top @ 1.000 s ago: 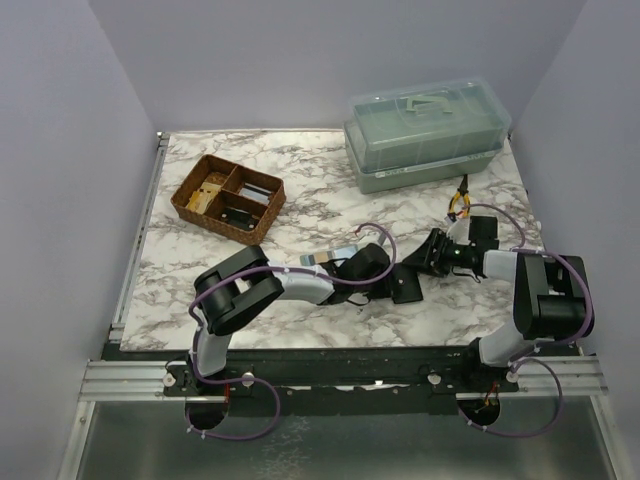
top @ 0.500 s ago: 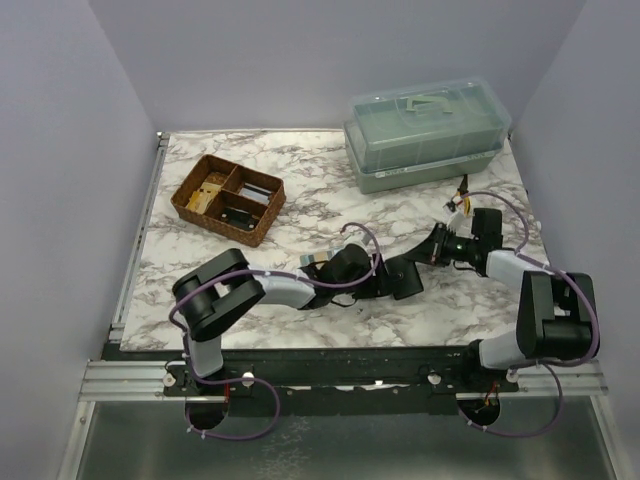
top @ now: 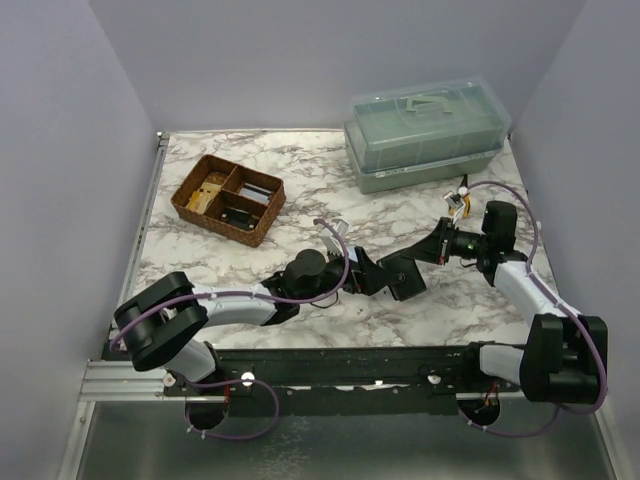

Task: Take the credit cards out of the card holder
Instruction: Pick up the card holder from the center of the board, then open the card holder.

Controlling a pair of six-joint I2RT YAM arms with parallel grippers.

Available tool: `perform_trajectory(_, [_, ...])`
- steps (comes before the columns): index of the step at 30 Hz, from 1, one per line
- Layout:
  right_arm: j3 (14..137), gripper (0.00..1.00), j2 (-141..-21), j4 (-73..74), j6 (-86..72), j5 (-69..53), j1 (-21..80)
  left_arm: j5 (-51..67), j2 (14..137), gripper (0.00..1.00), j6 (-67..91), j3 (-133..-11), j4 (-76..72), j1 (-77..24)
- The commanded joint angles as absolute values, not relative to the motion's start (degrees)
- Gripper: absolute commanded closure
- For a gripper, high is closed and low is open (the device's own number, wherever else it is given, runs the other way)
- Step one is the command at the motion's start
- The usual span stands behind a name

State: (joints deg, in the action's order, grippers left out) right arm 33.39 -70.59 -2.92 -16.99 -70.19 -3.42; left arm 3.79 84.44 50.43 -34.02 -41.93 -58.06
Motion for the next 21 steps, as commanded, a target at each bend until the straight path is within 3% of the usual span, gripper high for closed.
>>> perform_trajectory(1, [33.41,1.00,-67.22,-4.91,-16.38,-80.29,-3.34,6.45,86.66,0.01,48.58,-35.03,-50.36,-57.79])
perform_trajectory(6, [32.24,1.00,-66.48,-7.76,-19.27,-82.16,-3.34,7.71,89.69,0.04,50.90,-36.78,-50.77,-57.86])
perform_trajectory(8, [31.48,1.00,-66.61,-9.99,-20.79,-82.46,-3.30,9.28,91.04,0.12,52.31,-38.14,-51.14,-57.83])
perform_trajectory(10, [31.21,1.00,-66.65,-10.43,-21.11,-82.07,-3.32,10.72,92.09,0.30,53.77,-39.24,-51.95,-57.88])
perform_trajectory(13, [31.10,1.00,-66.41,-9.54,-20.24,-81.39,-3.34,10.30,92.16,0.70,55.17,-38.83,-54.14,-57.84])
perform_trajectory(16, [31.42,0.98,-66.43,-7.71,-17.94,-81.72,-3.34,8.96,90.71,0.92,54.90,-36.92,-56.25,-57.75])
perform_trajectory(17, [31.46,0.86,-66.44,-7.20,-16.97,-82.18,-3.32,8.91,90.01,0.95,54.35,-36.40,-56.55,-57.70])
perform_trajectory(20, [32.19,0.35,-66.58,-3.71,-11.19,-83.49,-3.33,9.77,88.08,0.98,52.23,-35.22,-57.22,-57.09])
perform_trajectory(21, [32.69,0.24,-66.62,-1.82,-8.69,-84.28,-3.29,10.92,87.47,0.98,51.68,-34.69,-57.70,-56.66])
